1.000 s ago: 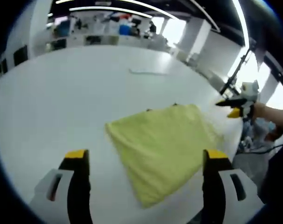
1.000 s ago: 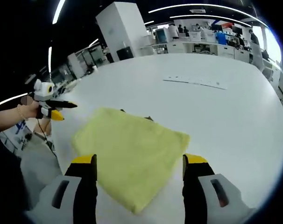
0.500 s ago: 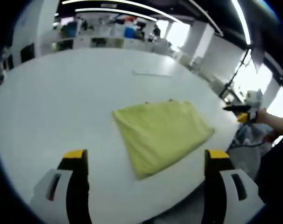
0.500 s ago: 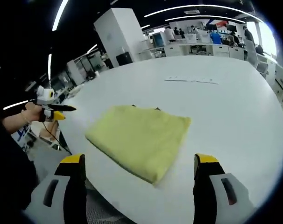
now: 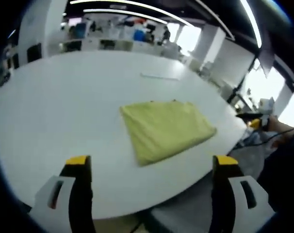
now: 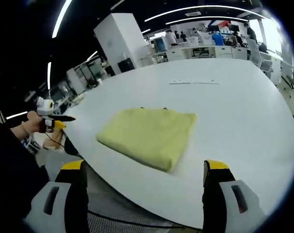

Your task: Fold the garment on the visible template until the final outline fits inside the template.

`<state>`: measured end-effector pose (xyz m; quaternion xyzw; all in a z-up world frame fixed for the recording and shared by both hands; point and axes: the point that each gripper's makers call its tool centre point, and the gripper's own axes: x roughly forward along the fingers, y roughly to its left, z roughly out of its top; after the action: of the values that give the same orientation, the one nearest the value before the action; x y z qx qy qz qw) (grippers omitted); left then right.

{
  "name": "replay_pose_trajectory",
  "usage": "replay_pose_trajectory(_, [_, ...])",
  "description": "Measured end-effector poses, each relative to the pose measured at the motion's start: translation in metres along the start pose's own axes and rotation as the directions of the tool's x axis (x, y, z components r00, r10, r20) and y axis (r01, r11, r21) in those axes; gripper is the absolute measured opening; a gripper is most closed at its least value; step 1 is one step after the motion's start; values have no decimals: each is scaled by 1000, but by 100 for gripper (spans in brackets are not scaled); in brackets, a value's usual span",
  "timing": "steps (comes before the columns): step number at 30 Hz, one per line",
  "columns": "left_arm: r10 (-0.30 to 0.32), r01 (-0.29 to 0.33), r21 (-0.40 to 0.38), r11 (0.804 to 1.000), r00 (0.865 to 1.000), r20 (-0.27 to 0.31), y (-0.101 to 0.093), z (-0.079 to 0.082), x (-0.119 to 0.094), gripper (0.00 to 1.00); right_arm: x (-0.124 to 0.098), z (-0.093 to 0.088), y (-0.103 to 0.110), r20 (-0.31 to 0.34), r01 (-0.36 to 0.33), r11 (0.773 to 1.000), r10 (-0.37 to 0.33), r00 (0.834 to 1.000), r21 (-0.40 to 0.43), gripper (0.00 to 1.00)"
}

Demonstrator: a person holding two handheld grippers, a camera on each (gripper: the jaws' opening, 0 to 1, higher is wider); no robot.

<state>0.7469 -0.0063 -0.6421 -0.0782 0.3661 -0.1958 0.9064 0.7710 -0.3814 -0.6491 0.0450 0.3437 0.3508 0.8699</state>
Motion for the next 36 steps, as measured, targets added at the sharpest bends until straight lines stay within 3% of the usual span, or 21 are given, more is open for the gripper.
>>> replay_pose_trajectory(7, [7,-7,-6,1000,1000,6,0,-2,-5,100,-7,-13,1,-11,7,1000,-6,1000,27,98])
replay_pose_trajectory(18, [-7,7,4,1000,1000,-7,-3,-4,0,100,-2,-11,3,-11,0,1000,0,1000,16,94])
replay_pose_trajectory(29, [-42,43,23,999,997,-67,-2,-23,27,93,25,-23,-8,-87,-6,998,0,996,-66,74])
replay_pose_trajectory(36, [-54,57,23,998,994,-97,1,-35,43,90,42,-30,-18,-121,-11,997,2,993,-76,65])
